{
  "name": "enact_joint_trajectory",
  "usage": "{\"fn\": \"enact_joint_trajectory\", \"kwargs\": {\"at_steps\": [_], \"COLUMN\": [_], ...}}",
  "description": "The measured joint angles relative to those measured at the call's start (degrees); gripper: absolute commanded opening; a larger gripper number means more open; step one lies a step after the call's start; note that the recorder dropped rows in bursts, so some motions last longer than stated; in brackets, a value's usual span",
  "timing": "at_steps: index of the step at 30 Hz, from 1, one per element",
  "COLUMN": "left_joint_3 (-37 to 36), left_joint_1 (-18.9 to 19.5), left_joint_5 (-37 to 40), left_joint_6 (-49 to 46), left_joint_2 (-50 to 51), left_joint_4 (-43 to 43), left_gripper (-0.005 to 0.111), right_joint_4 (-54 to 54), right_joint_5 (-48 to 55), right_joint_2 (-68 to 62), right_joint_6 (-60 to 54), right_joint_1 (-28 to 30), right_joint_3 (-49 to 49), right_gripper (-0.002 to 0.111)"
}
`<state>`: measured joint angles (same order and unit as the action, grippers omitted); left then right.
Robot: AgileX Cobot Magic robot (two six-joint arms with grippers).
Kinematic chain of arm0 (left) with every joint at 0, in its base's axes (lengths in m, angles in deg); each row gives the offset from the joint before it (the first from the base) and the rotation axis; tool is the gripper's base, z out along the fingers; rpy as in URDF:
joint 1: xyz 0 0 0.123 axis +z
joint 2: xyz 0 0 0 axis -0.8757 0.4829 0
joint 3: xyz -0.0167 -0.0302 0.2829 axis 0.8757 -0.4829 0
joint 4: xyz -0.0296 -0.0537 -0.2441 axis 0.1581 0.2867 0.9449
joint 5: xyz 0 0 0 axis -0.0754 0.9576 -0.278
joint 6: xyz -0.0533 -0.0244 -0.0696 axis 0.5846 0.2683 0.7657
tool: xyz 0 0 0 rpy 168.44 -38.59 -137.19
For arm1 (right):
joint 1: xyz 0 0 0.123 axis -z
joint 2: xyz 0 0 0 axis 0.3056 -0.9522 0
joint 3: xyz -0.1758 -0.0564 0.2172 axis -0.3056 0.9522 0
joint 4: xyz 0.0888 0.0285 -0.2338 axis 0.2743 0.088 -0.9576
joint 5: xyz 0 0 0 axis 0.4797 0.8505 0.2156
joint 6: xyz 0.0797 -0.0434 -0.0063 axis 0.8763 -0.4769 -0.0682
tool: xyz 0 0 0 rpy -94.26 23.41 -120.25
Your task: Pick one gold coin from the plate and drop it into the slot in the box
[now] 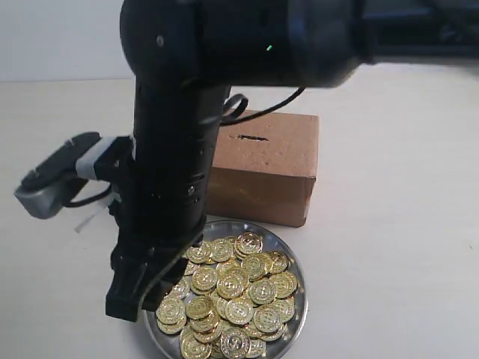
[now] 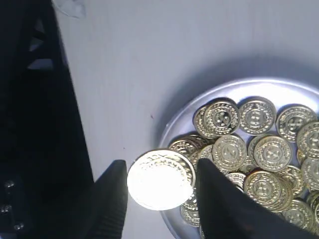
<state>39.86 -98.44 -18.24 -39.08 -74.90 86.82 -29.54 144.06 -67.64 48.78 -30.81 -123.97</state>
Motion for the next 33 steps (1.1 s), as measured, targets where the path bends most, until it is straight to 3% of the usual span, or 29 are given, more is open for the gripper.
{"fn": "enact_joint_trajectory", "kwargs": {"at_steps": [3, 4, 5, 7, 12, 17, 19, 23, 27, 33], "left_joint_3": [5.2, 7.5, 11.0, 15.1, 16.4, 15.7, 15.6, 15.6, 15.6, 15.6], "left_joint_1": [-11.2, -13.2, -16.3, -18.8, -19.3, -19.3, -19.3, -19.3, -19.3, -19.3], "left_joint_5": [0.7, 1.7, 4.6, 10.5, 21.7, 21.7, 16.9, 11.3, 11.4, 17.3], "left_joint_6": [-5.8, -9.6, -18.2, -31.0, -51.1, -73.5, -80.0, -86.6, -94.8, -110.4], "left_joint_2": [-0.1, -0.1, -0.1, 0.0, 6.1, 13.8, 16.1, 19.0, 20.5, 20.5], "left_joint_4": [0.3, -0.1, -1.8, -7.4, -16.1, -18.1, -18.3, -18.4, -15.7, -3.9], "left_gripper": [0.000, 0.000, 0.000, 0.002, 0.033, 0.065, 0.067, 0.059, 0.057, 0.057], "right_joint_4": [4.1, 5.5, 7.3, 8.8, 11.7, 13.7, 13.2, 12.7, 11.8, 11.2], "right_joint_5": [0.4, 0.4, 0.4, 0.6, 0.7, 0.7, 0.7, 0.8, 0.8, 0.8], "right_joint_2": [5.6, 6.8, 8.4, 10.2, 10.7, 10.9, 10.9, 10.9, 10.9, 10.9], "right_joint_6": [-2.3, -2.7, -3.5, -4.3, -4.1, -4.0, -4.0, -4.0, -4.0, -4.0], "right_joint_1": [0.0, 0.0, 0.0, 0.0, 0.0, -1.6, -3.0, -4.7, -4.9, -4.9], "right_joint_3": [0.0, 0.0, 0.0, 0.0, 0.0, 1.7, 2.5, 3.1, 3.1, 3.1], "right_gripper": [0.035, 0.035, 0.035, 0.035, 0.035, 0.035, 0.035, 0.035, 0.036, 0.039]}}
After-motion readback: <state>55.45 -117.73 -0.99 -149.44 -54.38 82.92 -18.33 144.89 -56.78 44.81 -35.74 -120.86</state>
